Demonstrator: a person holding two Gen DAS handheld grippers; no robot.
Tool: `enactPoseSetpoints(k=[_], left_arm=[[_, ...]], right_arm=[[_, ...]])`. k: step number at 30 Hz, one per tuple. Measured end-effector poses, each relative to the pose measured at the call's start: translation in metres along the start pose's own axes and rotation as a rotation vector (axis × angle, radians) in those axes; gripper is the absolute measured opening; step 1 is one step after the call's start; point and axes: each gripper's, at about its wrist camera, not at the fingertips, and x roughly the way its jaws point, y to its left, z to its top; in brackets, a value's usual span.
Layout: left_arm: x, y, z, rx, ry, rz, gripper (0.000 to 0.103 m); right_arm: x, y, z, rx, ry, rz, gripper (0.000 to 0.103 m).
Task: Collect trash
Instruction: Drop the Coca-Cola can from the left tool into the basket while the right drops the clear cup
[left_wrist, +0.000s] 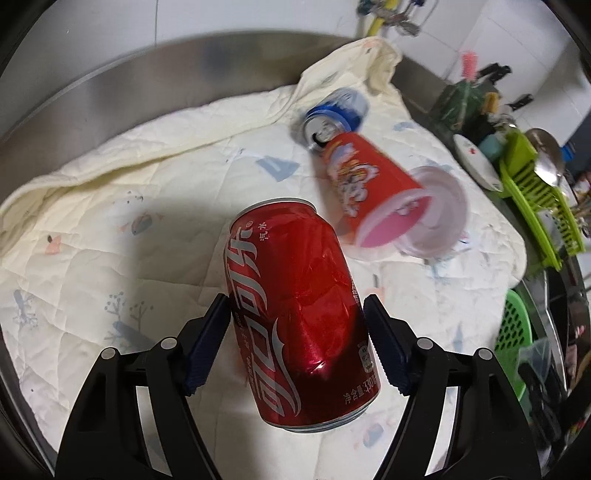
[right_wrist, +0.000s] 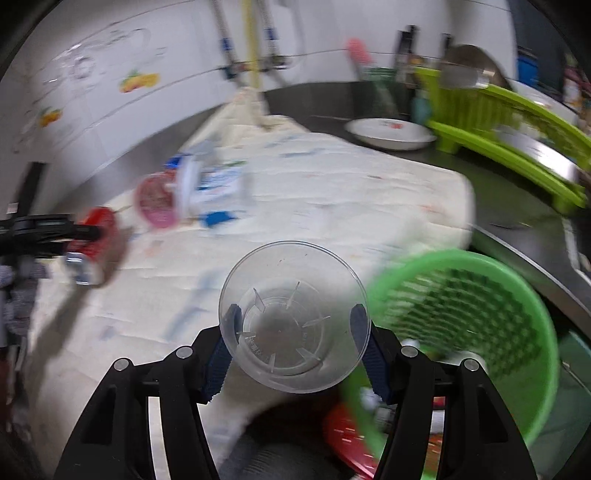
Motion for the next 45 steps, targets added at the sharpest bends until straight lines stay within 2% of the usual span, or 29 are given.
enactPoseSetpoints(k=[6,10,14,21,28,33,45], left_arm=[[-0.037,-0.034,-0.009,0.080,-0.059,-0.077,0.073],[-0.044,-0.075,-0.014,0.151,-0.066,-0.146,0.073],[-0.039,-0.132,-0.024,0.246,-0.050,-0.220,0.073],[-0.010,-0.233,-0.049,0.398,0.019,-0.338,0.073],[0.040,-0.314,-0.080,0.519,0.106,-0.358,0.073],[0.071,-0.351,-0.096,0.581,0.149,-0.321,0.073],[0.102,-0.376,-0.106,0.621,0.192,-0.270,0.074]], right_arm=[[-0.015,-0.071,-0.020,0.101,0.027,-0.157,0.059],[-0.018,-0.101,-0.029,0.141,0.050,-0.212,0.061],[-0.020,-0.123,-0.038,0.169,0.049,-0.251,0.068],[-0.036,-0.133,-0.046,0.181,0.027,-0.243,0.074],[-0.063,-0.133,-0.045,0.158,-0.034,-0.247,0.077],[-0.077,-0.138,-0.048,0.151,-0.056,-0.247,0.077],[-0.078,-0.156,-0.058,0.197,-0.055,-0.246,0.078]])
